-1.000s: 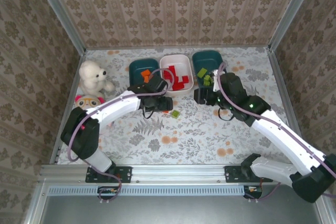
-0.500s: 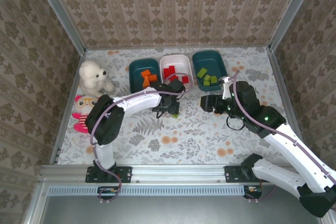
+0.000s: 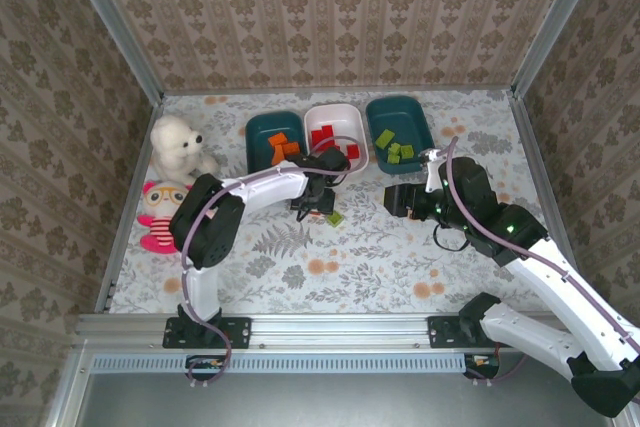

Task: Sort the legos into containers by color

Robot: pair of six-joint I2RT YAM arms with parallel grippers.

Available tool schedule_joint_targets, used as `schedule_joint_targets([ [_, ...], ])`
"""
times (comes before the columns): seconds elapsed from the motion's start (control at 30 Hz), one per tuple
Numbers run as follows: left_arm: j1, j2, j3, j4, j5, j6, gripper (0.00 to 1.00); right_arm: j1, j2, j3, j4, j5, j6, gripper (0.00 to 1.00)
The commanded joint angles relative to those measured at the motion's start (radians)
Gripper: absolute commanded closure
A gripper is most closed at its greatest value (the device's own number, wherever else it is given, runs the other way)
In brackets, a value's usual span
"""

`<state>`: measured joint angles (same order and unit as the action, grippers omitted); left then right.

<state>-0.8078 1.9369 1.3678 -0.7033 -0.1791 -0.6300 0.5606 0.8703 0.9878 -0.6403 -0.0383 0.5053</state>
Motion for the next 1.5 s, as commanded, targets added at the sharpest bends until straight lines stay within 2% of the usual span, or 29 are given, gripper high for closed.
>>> schedule_joint_targets([
  [0.0,0.005,0.016,0.036,-0.001,0.017,0.033,0.44,0.004,-0.001,-0.004,-0.022,-0.022,0.016,0.26],
  [0.2,0.012,0.036,0.030,0.001,0.028,0.024,0.49,0.004,0.014,-0.002,-0.006,-0.024,0.020,0.26],
  [0.37,0.018,0.065,0.041,0.005,0.052,0.036,0.50,0.005,0.029,0.001,-0.001,-0.023,0.020,0.26],
  [0.43,0.019,0.068,0.040,0.005,0.051,0.035,0.56,0.004,0.033,0.000,0.002,-0.022,0.020,0.26],
  [0.53,0.019,0.061,0.036,0.011,0.043,0.033,0.71,0.004,0.033,0.001,0.002,-0.022,0.021,0.26],
  [0.57,0.018,0.054,0.037,0.010,0.039,0.035,0.74,0.005,0.035,0.003,0.001,-0.021,0.021,0.26],
  [0.83,0.021,-0.127,0.103,-0.072,-0.015,0.029,0.77,0.004,0.036,0.005,-0.002,-0.015,0.012,0.26],
  [0.97,0.085,-0.177,0.143,-0.117,-0.030,0.049,0.78,0.004,0.050,0.001,0.018,-0.024,0.012,0.26],
  [1.1,0.200,-0.154,0.208,-0.130,-0.043,0.086,0.80,0.004,0.075,0.011,0.034,-0.041,0.008,0.26],
  [1.23,0.296,-0.043,0.333,-0.138,-0.058,0.121,0.80,0.004,0.088,0.025,0.033,-0.045,0.000,0.26],
  [1.47,0.379,0.221,0.609,-0.259,-0.142,0.099,0.80,0.004,0.060,0.025,0.000,-0.022,0.005,0.26],
])
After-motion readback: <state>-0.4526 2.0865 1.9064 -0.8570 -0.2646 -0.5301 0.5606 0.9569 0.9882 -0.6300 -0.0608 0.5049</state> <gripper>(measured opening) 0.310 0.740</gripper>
